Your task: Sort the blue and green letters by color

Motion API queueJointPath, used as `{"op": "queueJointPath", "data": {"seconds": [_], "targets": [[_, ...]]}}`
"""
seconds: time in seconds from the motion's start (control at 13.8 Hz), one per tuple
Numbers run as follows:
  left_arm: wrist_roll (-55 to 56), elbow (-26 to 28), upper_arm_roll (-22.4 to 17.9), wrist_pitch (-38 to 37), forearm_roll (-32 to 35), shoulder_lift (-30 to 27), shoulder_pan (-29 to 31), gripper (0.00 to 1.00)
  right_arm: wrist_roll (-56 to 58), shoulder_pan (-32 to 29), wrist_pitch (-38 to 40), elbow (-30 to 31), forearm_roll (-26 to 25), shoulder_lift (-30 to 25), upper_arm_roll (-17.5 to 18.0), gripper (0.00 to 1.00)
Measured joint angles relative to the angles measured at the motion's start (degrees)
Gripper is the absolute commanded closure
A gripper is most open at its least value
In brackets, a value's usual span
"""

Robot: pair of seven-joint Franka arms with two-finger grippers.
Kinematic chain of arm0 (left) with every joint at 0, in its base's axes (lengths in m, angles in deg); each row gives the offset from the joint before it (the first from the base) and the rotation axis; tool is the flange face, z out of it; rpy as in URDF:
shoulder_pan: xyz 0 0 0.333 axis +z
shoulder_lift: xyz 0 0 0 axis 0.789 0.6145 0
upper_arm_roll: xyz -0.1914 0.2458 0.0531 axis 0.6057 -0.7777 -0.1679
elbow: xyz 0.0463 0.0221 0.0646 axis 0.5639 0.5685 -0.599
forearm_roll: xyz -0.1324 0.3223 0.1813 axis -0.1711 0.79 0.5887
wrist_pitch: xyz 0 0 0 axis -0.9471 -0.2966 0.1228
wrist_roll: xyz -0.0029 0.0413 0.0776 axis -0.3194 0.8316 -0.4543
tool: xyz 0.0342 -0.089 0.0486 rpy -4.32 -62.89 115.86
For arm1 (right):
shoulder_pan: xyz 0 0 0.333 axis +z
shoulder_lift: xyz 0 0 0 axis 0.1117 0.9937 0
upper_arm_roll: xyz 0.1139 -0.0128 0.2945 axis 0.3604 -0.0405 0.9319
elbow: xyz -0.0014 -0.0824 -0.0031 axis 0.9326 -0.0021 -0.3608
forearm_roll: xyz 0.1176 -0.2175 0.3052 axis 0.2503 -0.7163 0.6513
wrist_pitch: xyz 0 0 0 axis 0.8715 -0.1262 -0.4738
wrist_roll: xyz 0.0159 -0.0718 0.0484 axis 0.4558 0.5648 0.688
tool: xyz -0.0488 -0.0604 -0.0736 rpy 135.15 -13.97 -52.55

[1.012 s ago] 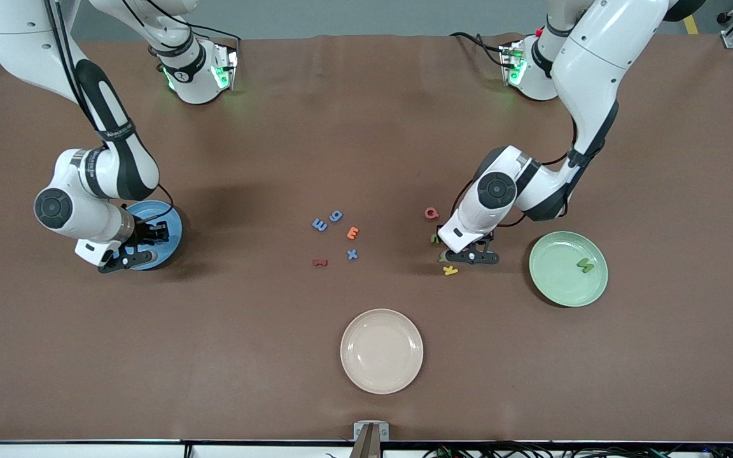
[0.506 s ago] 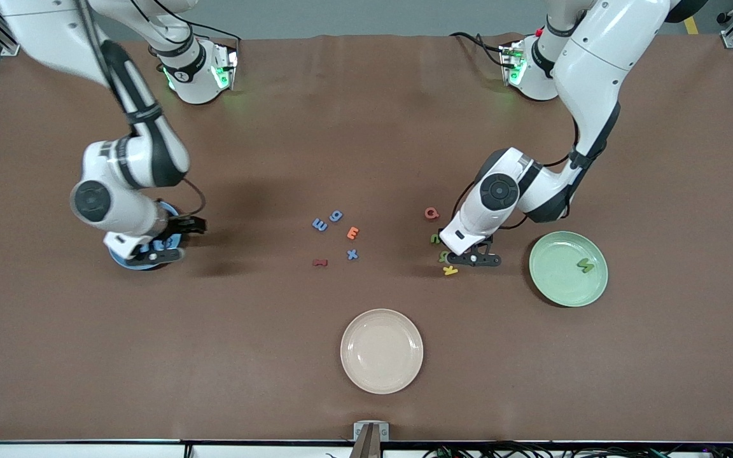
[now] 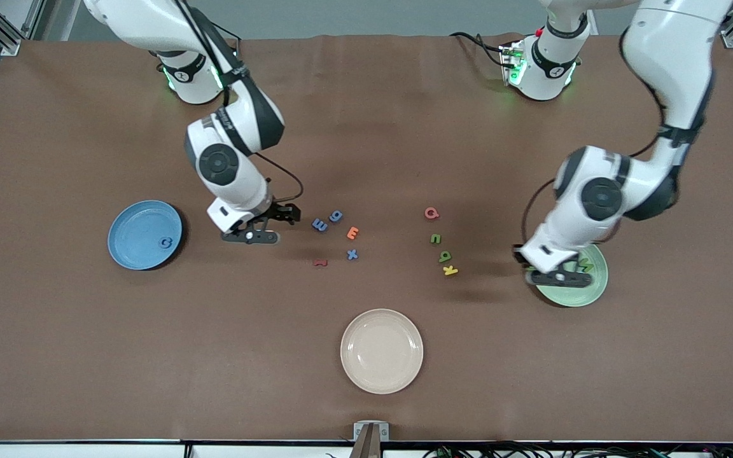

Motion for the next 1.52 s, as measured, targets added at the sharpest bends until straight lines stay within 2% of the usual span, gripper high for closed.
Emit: {"op": "queueJointPath", "data": {"seconds": [0.29, 0.65, 0.72, 0.8, 0.87, 1.08, 1.23, 1.37, 1.52], "targets": [[-8.91, 0.75, -0.12, 0.15, 0.02, 1.85, 8.79, 0.96, -11.52, 3.37, -3.88, -3.58, 0.02, 6.97, -0.07, 0.00], [-9.46, 0.87, -0.12, 0.27, 3.01, 4.39, 11.37, 0.85, -27.44, 4.93, -3.95, -7.02, -0.03, 10.93, -0.16, 0.04], [-9.46, 0.87, -0.12, 0.38, 3.14, 4.68, 11.66, 0.78, -29.36, 4.97, -3.94, -7.03, -0.03, 11.09, -0.18, 0.05], [-9.47, 0.87, -0.12, 0.40, 3.16, 4.85, 11.82, 0.50, -31.23, 4.98, -3.94, -7.03, -0.03, 11.24, -0.19, 0.06], [-9.39, 0.87, -0.12, 0.41, 3.17, 4.89, 11.87, 0.02, -33.09, 5.07, -4.01, -7.05, -0.03, 11.40, -0.19, 0.06], [-9.14, 0.51, 0.18, 0.57, 3.17, 4.88, 11.78, 0.00, -37.03, 6.36, -4.78, -7.07, -0.03, 12.37, -0.20, 0.07], [-8.04, -0.21, 0.80, 0.52, 3.17, 4.69, 11.41, 0.00, -37.63, 7.11, -5.53, -7.08, -0.12, 13.17, -0.22, 0.11], [-3.57, -0.81, 2.76, -0.45, 3.15, 4.10, 10.76, 0.00, -37.65, 7.36, -6.00, -7.11, -1.21, 13.67, -0.34, 0.19], [5.29, -1.87, 7.30, -2.79, 3.15, 3.51, 10.30, 0.05, -37.64, 7.42, -6.03, -7.35, -2.08, 13.67, -0.34, 0.31]]}}
